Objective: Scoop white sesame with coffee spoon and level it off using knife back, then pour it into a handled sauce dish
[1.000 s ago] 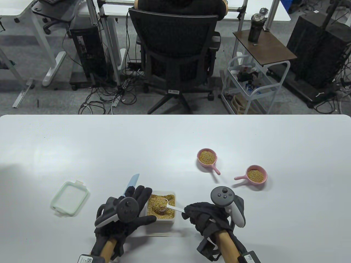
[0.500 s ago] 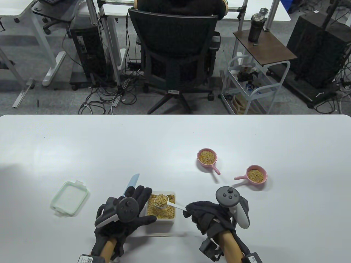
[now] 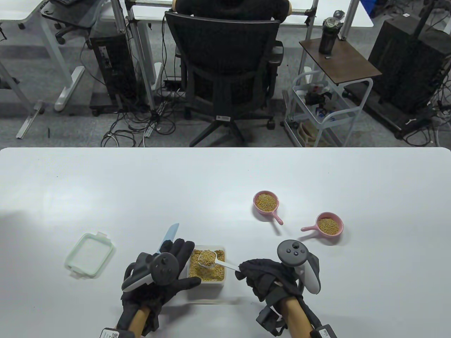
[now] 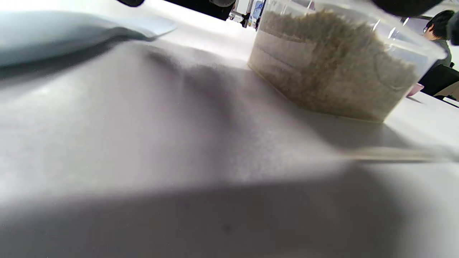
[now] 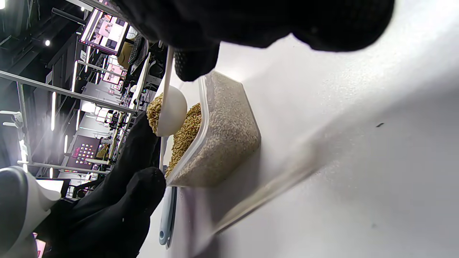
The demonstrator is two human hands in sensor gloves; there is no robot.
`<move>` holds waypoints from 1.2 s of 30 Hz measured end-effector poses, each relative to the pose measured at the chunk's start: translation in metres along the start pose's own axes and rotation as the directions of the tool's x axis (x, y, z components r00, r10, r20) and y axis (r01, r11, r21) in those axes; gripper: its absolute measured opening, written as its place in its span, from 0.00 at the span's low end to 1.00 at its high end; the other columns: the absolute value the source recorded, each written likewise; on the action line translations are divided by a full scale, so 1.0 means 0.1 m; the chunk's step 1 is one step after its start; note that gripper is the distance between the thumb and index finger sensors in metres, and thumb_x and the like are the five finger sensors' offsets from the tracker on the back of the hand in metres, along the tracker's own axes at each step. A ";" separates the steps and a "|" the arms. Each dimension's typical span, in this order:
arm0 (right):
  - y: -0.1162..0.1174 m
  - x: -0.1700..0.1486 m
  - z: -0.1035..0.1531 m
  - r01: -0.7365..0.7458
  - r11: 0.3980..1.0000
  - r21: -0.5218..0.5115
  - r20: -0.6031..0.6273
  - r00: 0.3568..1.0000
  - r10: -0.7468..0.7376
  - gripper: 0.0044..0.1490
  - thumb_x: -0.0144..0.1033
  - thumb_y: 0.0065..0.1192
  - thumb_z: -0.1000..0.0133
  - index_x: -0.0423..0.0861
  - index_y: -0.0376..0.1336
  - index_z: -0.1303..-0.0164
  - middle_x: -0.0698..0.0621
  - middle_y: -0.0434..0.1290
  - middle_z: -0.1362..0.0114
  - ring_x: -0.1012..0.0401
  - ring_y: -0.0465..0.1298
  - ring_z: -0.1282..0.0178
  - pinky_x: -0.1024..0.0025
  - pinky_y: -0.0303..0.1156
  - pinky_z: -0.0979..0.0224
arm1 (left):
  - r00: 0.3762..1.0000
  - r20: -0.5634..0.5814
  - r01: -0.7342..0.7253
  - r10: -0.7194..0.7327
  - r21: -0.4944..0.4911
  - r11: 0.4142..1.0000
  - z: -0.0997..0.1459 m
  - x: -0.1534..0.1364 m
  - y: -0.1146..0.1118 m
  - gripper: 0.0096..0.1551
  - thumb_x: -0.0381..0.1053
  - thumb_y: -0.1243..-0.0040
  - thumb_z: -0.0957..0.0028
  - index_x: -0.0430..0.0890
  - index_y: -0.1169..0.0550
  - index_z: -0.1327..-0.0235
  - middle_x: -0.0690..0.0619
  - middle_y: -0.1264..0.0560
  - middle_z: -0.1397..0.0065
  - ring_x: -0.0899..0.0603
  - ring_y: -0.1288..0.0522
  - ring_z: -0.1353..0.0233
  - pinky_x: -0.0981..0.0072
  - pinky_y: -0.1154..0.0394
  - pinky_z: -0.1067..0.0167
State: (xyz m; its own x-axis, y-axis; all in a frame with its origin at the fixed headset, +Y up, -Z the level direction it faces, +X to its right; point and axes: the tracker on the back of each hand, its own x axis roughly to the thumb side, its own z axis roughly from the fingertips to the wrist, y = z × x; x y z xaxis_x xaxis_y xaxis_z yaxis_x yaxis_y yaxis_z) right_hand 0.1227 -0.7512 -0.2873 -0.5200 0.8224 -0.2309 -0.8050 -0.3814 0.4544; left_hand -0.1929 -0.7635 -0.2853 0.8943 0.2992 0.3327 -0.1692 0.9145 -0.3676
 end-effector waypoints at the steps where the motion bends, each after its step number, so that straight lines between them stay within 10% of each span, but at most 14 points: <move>1: 0.00 0.00 0.00 0.000 1.000 0.001 0.001 1.000 0.000 0.25 0.41 0.57 0.34 0.38 0.76 0.43 0.58 0.79 0.67 0.63 0.78 0.74 0.58 0.79 0.58 | 1.000 -0.006 -0.005 0.006 0.023 1.000 0.03 -0.01 0.03 0.63 0.80 0.59 0.48 0.51 0.61 0.07 0.43 0.56 0.04 0.27 0.58 0.10 0.29 0.49 0.19; 10: -0.01 0.00 0.01 0.002 1.000 -0.007 0.006 1.000 -0.002 0.25 0.41 0.57 0.33 0.38 0.75 0.42 0.58 0.79 0.66 0.63 0.78 0.74 0.57 0.79 0.58 | 0.948 -0.313 0.128 -0.062 0.196 0.972 0.32 -0.34 0.28 0.57 0.76 0.54 0.43 0.45 0.47 0.07 0.42 0.42 0.08 0.32 0.38 0.12 0.34 0.40 0.21; 17: -0.01 0.00 0.01 -0.011 1.000 -0.012 0.006 1.000 0.011 0.25 0.41 0.57 0.33 0.38 0.75 0.42 0.58 0.79 0.66 0.63 0.78 0.73 0.57 0.78 0.57 | 0.850 -0.507 0.149 -0.144 -0.032 0.988 0.23 -0.48 0.18 0.44 0.71 0.47 0.39 0.46 0.34 0.17 0.47 0.28 0.22 0.39 0.24 0.26 0.39 0.33 0.25; 23: -0.02 0.00 0.02 -0.011 1.000 -0.013 0.007 1.000 0.011 0.25 0.41 0.57 0.33 0.38 0.75 0.42 0.58 0.79 0.66 0.63 0.78 0.73 0.57 0.78 0.57 | 0.787 -0.534 0.289 -0.309 -0.124 0.949 0.10 -0.39 0.09 0.36 0.67 0.42 0.39 0.49 0.28 0.24 0.51 0.23 0.31 0.43 0.20 0.35 0.42 0.29 0.29; 36: -0.02 -0.01 0.03 -0.022 1.000 -0.017 0.007 1.000 0.022 0.25 0.41 0.56 0.33 0.38 0.75 0.42 0.58 0.78 0.66 0.63 0.78 0.73 0.57 0.78 0.57 | 0.832 -0.518 0.221 -0.200 -0.021 0.975 0.12 -0.38 0.13 0.28 0.66 0.38 0.42 0.51 0.22 0.37 0.54 0.19 0.42 0.47 0.17 0.47 0.46 0.25 0.36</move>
State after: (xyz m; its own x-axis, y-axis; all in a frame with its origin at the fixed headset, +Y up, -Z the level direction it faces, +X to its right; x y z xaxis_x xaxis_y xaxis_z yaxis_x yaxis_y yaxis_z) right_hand 0.1256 -0.7494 -0.2852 -0.5354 0.8169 -0.2144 -0.7982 -0.4065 0.4445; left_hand -0.2341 -0.7599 -0.2922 0.9922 -0.0750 -0.0996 0.0416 0.9521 -0.3028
